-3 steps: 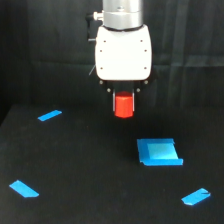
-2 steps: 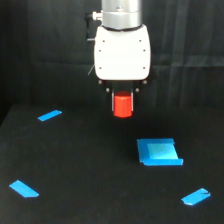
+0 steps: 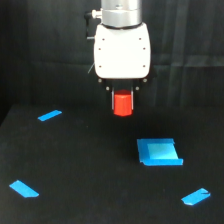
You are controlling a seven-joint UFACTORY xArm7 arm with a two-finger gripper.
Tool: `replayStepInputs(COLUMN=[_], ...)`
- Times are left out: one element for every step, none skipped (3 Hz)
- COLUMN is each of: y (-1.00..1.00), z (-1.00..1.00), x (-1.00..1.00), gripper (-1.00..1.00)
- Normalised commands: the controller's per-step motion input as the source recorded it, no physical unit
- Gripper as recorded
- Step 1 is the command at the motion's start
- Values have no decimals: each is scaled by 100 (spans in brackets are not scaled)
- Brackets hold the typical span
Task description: Pick up the red object from the table
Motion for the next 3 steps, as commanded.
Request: replayStepInputs(y=[5, -6, 5], z=[5, -1, -1], x=[-7, -16, -7], gripper=[-95, -94, -96])
